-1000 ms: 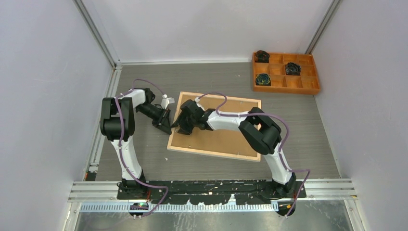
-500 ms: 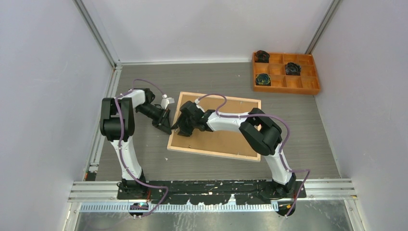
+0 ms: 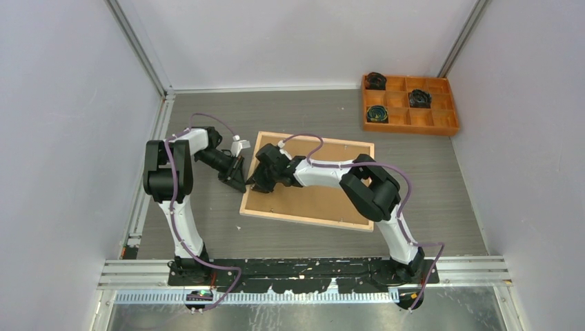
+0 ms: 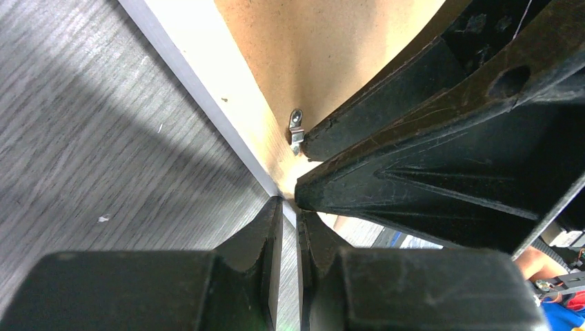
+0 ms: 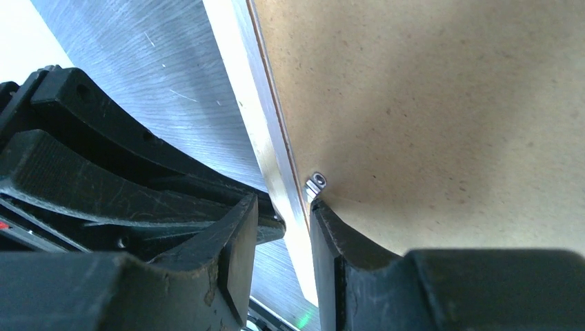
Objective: Put the photo into the frame
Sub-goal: Install the photo frame at the center of the board.
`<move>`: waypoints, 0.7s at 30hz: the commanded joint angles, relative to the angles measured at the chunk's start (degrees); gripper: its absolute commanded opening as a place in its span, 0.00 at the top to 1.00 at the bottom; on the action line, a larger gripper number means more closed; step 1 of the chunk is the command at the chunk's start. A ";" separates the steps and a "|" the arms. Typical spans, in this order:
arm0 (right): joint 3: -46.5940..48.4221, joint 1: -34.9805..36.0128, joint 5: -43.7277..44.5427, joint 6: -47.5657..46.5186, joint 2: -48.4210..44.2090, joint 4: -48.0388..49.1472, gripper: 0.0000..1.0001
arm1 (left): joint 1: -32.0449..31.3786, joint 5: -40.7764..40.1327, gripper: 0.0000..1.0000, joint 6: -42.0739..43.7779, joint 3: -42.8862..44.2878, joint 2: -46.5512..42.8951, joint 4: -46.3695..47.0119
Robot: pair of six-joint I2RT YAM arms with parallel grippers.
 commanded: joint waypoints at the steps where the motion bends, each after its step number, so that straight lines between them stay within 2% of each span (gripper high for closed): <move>1: 3.05 -0.16 2.00 0.27 1.10 0.73 0.61 | -0.63 -1.96 0.87 2.18 -1.90 -0.23 1.52; 13: 2.57 -0.59 4.17 -0.27 1.10 2.01 0.62 | -0.63 -1.91 0.87 2.44 -1.99 0.17 1.51; 21: 2.72 -0.97 3.32 -0.51 1.65 4.20 0.66 | -0.63 -1.79 0.87 2.74 -1.99 0.10 1.39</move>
